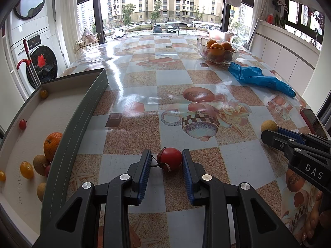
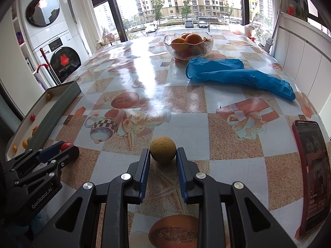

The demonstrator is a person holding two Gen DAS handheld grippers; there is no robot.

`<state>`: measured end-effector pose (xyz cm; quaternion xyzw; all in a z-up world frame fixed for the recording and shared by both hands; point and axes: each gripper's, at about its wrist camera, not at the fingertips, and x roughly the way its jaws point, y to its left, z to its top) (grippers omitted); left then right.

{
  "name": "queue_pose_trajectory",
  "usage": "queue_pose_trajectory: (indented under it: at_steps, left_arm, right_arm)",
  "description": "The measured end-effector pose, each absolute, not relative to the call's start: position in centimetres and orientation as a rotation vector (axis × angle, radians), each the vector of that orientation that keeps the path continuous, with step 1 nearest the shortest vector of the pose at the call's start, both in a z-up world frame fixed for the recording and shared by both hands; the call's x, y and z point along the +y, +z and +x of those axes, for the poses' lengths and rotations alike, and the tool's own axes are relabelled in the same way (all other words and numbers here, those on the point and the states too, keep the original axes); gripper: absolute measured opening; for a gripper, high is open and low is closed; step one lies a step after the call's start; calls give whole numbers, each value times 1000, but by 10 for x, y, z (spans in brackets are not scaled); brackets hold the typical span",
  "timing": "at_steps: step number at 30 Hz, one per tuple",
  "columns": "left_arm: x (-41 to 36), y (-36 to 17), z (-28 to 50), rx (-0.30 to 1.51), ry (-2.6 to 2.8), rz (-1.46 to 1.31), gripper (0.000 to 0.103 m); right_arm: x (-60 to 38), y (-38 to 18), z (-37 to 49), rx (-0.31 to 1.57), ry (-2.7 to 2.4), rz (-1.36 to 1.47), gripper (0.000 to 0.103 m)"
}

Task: Organize fruits

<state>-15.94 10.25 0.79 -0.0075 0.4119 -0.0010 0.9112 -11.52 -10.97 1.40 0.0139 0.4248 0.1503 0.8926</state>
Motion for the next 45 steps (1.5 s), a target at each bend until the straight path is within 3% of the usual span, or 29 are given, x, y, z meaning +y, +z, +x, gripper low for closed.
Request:
queue_pose_trajectory:
  at_steps: [38, 45]
  left_arm:
    - [126, 33, -168, 886, -76, -108, 31]
    - [126, 12, -162, 942, -71, -104, 31]
  right_arm:
    - [-77, 37, -117, 924, 368, 80, 28]
    - [-70, 33, -128, 931, 366, 70, 28]
